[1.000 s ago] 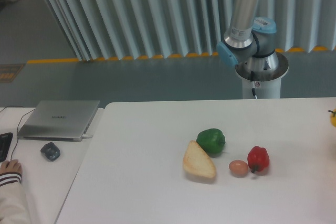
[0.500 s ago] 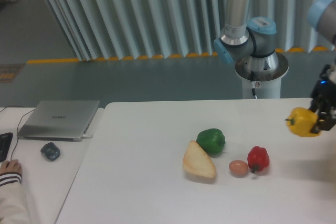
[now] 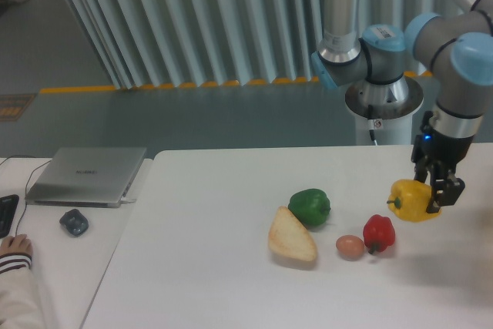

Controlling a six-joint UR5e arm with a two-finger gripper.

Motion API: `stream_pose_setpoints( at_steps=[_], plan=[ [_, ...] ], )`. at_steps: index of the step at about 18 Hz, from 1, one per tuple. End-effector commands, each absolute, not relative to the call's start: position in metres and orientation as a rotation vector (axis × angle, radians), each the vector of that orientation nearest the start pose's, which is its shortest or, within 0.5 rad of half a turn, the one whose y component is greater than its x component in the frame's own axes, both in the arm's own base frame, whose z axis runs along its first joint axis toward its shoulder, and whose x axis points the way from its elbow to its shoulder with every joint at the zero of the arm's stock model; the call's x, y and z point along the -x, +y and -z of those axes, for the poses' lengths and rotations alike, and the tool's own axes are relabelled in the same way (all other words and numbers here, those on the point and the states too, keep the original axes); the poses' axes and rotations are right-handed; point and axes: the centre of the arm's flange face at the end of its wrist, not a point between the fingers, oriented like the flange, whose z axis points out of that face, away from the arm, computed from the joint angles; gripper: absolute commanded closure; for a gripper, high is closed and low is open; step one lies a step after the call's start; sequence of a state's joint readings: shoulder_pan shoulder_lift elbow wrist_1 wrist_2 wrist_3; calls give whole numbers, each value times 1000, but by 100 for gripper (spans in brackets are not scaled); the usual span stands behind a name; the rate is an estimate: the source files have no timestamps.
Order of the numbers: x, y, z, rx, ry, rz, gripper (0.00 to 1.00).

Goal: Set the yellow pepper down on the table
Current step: 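Lower the held yellow pepper onto the table beside the red pepper, then open the gripper, release the yellow pepper and lift away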

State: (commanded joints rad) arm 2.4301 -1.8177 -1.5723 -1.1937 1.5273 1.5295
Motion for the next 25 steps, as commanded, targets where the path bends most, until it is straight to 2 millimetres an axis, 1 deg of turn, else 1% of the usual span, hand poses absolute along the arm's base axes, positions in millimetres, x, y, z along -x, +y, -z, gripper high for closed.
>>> stream_pose_setpoints(
  at_steps=[2,5,6,8,12,14,16,18,19,20,21,23,25],
  plan=[
    [352,505,-380,2926,1018,-187,49],
    [352,507,-372,2946,996,-180,49],
    [347,515,-366,2943,992,-189,49],
    [348,520,-351,2954,986,-163,49],
    [352,524,-333,2966,988,-121,48],
    [354,524,-328,2971,985,-110,48],
    [358,522,-328,2973,978,-112,47],
    [363,520,-324,2978,973,-104,38],
    [363,520,-324,2979,975,-105,38],
    [366,518,-324,2980,971,-105,34],
    [369,515,-324,2983,962,-105,27],
    [372,515,-325,2980,970,-114,27],
    [382,506,-324,2980,983,-111,27]
  ],
)
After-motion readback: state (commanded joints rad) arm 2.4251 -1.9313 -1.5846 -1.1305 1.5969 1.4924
